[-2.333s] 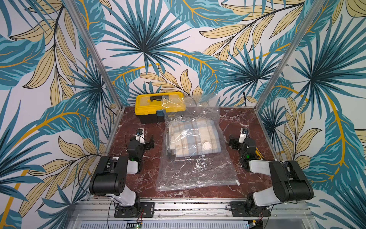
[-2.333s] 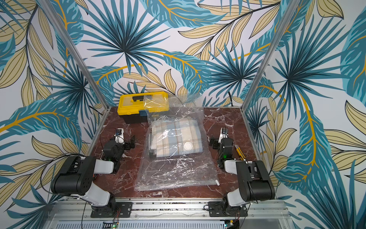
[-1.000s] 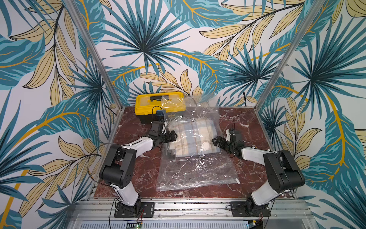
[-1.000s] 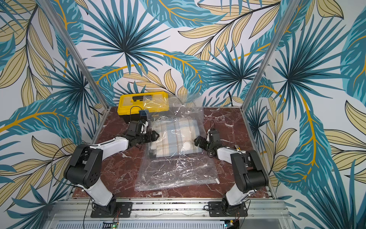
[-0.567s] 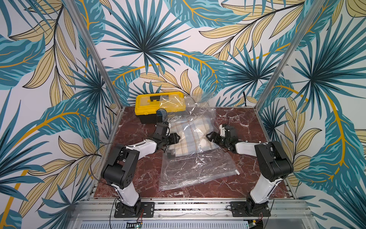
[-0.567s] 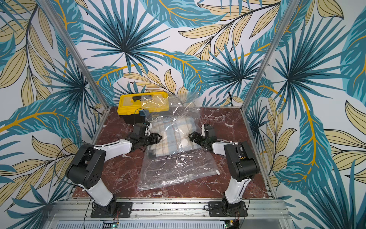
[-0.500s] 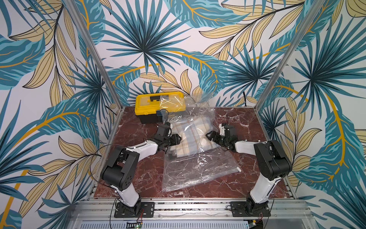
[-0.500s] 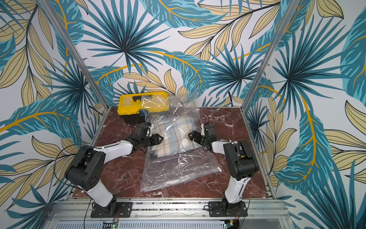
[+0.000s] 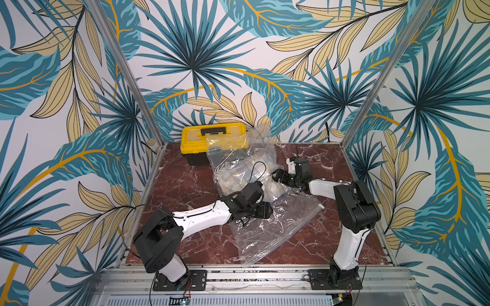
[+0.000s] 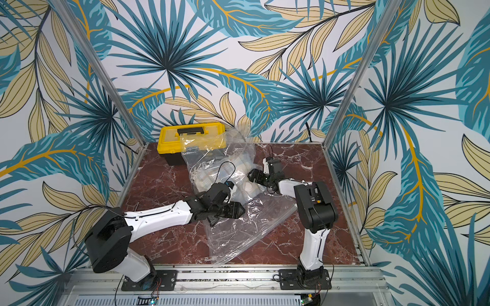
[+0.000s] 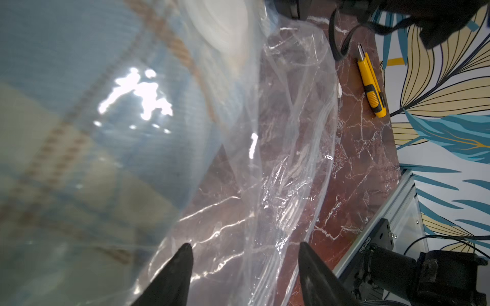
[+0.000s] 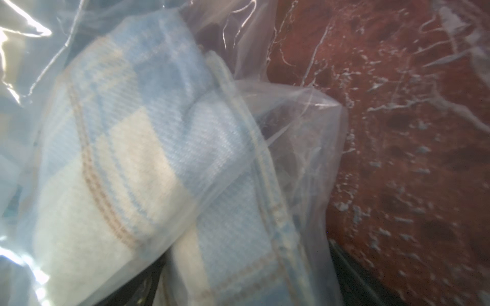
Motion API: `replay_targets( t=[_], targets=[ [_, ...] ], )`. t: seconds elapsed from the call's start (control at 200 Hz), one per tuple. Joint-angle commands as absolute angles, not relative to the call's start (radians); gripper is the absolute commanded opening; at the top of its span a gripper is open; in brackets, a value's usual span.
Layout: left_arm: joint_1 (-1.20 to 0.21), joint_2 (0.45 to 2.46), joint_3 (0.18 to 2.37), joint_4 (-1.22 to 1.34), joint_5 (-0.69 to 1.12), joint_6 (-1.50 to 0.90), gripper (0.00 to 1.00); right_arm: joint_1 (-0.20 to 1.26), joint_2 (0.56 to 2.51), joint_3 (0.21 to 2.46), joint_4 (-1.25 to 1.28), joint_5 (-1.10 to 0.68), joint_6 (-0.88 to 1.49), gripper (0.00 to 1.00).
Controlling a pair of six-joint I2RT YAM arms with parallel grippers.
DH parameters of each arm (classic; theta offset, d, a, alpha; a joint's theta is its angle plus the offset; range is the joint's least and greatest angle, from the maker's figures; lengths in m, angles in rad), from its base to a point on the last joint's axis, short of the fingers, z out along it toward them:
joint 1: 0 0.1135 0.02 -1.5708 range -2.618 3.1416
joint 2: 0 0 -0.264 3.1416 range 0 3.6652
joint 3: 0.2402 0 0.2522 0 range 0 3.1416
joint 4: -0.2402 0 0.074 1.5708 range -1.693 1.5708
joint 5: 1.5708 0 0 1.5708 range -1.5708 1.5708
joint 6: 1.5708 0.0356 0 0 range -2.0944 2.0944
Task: Take the blanket out of the vacuum bag
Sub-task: Adjust the vacuum bag at the center of the board.
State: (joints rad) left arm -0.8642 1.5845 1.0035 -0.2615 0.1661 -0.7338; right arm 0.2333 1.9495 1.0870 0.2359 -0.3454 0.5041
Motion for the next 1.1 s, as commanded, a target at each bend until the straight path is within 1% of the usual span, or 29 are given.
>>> replay_targets(
  t=[0.0, 0.15, 0.29, 0.441, 0.496, 0.541, 0.581, 0.686, 0.756, 0.791, 0.906, 1.017, 1.097],
  targets=[
    [-0.862, 1.592, 1.019, -0.360, 0.108, -0.773, 0.65, 0.286, 2.029, 1.135, 0.246, -0.418, 0.500, 0.95],
    [-0.864, 1.605, 1.020, -0.359, 0.047, -0.758, 0.67, 0.323, 2.115, 1.247, 0.258, -0.436, 0.491, 0.95],
    [-0.863, 1.598, 1.023, -0.335, 0.042, -0.710, 0.69, 0.339, 2.152, 1.336, 0.240, -0.410, 0.444, 0.95],
    [-0.864, 1.582, 1.033, -0.243, 0.109, -0.570, 0.70, 0.336, 2.213, 1.496, 0.126, -0.399, 0.384, 0.95],
    [-0.866, 1.559, 1.060, -0.265, 0.089, -0.493, 0.70, 0.336, 2.215, 1.541, 0.066, -0.367, 0.359, 0.95],
    [-0.867, 1.535, 1.088, -0.326, 0.038, -0.429, 0.71, 0.336, 2.218, 1.579, 0.009, -0.359, 0.334, 0.95],
    [-0.867, 1.512, 1.106, -0.369, -0.045, -0.370, 0.74, 0.336, 2.218, 1.597, -0.024, -0.355, 0.321, 0.95],
    [-0.857, 1.483, 1.108, -0.408, -0.376, -0.231, 0.79, 0.336, 2.208, 1.597, -0.072, -0.346, 0.321, 0.95],
    [-0.805, 1.497, 1.096, -0.404, -0.558, -0.185, 0.81, 0.336, 2.191, 1.560, -0.070, -0.332, 0.327, 0.95],
    [-0.754, 1.508, 1.090, -0.400, -0.602, -0.193, 0.81, 0.336, 2.183, 1.536, -0.056, -0.326, 0.324, 0.95],
    [-0.579, 1.541, 1.059, -0.312, -0.569, -0.198, 0.82, 0.336, 2.165, 1.494, -0.028, -0.324, 0.329, 0.96],
    [-0.479, 1.589, 1.026, -0.122, -0.574, -0.165, 0.82, 0.336, 2.164, 1.492, -0.026, -0.331, 0.336, 0.96],
    [-0.424, 1.646, 1.043, -0.017, -0.564, -0.142, 0.83, 0.336, 2.158, 1.493, -0.028, -0.334, 0.338, 0.96]
  ],
)
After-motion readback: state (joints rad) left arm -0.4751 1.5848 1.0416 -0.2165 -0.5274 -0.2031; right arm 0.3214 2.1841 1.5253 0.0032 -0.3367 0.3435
